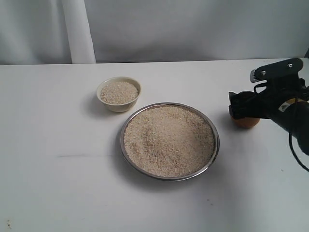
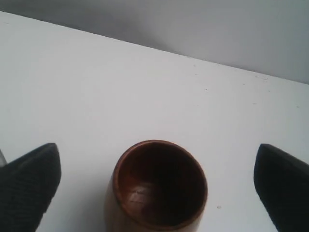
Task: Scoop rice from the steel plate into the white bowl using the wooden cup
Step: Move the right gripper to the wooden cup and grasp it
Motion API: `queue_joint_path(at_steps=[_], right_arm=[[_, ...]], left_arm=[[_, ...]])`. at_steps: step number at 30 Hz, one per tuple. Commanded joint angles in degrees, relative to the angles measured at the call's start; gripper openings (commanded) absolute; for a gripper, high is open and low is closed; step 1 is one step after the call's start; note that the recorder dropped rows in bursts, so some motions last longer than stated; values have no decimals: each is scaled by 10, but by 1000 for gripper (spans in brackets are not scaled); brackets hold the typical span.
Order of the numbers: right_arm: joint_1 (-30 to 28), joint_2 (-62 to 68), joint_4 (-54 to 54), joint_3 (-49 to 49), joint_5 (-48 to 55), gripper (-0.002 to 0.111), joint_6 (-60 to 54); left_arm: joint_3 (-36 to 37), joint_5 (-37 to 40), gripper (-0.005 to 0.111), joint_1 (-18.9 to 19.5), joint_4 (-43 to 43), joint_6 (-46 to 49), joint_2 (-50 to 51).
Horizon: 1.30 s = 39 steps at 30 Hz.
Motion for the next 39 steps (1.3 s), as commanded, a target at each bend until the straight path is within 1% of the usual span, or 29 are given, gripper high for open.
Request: queue_joint_path(at_steps=[1,12,18,22,29,39], right_arm=[[-4,44,-22,3,-83,105,44],[-4,161,-16,3,-200,105,46],[-5,200,-5,0,-269,105,48],[-5,216,-7,-19,-268,105,49],[-5,251,-7,-66,-236,105,53],[-5,263,-2,-67,-273,105,53]], left_arm=[[-1,-6,0,-3,-1,-2,-1],[-1,-6,0,-3,-1,-2,-1],[-1,-6,0,-3,-1,-2,-1],[-1,-6,0,-3,-1,-2,-1],[-1,-6,0,-3,-1,-2,-1],[-1,-6,0,-3,-1,-2,-1]])
